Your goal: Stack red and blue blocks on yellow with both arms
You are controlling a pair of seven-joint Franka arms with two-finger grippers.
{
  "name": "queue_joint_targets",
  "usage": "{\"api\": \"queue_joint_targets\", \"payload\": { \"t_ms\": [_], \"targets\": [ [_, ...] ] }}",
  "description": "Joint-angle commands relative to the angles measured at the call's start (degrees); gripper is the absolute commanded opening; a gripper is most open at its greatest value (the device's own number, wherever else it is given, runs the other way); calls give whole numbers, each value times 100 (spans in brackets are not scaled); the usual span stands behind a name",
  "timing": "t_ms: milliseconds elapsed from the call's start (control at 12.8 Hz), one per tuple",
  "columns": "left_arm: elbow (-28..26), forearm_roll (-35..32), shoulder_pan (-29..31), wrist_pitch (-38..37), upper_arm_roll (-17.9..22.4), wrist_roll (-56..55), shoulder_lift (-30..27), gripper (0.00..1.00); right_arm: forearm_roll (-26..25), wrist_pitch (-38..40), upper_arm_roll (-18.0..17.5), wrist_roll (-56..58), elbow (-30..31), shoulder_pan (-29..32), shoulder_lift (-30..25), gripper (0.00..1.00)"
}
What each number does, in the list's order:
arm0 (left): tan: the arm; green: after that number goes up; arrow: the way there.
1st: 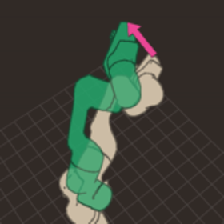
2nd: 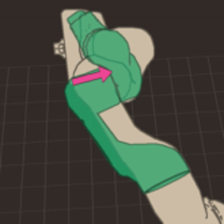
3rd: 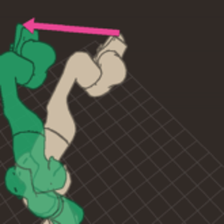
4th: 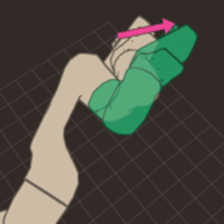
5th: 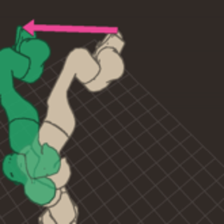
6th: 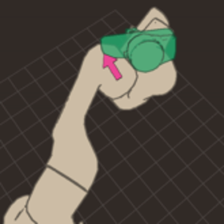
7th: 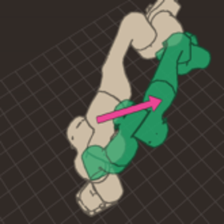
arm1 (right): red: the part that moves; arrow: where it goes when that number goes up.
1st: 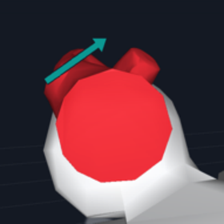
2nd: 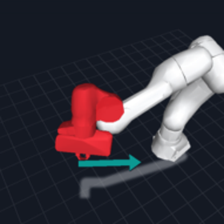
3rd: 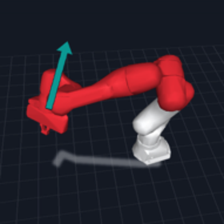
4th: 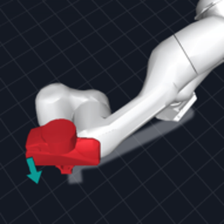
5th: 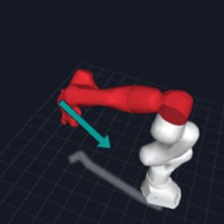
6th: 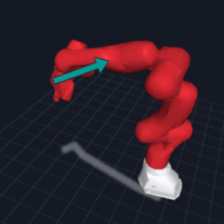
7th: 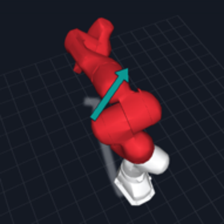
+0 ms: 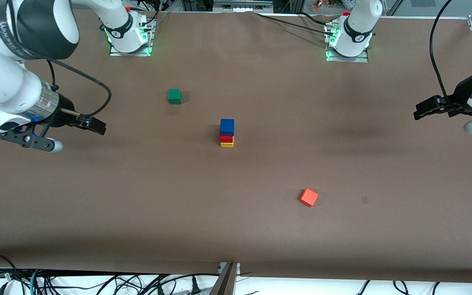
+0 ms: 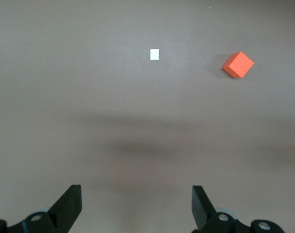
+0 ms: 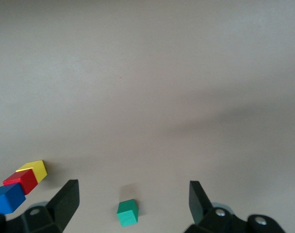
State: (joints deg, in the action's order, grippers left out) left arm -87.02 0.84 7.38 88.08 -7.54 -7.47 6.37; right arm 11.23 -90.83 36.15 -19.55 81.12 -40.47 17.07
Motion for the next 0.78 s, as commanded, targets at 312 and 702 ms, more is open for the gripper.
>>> {"api": "queue_joint_targets", "payload": {
  "t_ms": [312,702],
  "targets": [
    [106,57,9,-2,-2,53,40,100,29,22,50,214,1,477,-11,100],
    [106,57,0,-2,-2,53,40,100,-200,-328,-221,215,998,732,-799,100]
  ]
}}
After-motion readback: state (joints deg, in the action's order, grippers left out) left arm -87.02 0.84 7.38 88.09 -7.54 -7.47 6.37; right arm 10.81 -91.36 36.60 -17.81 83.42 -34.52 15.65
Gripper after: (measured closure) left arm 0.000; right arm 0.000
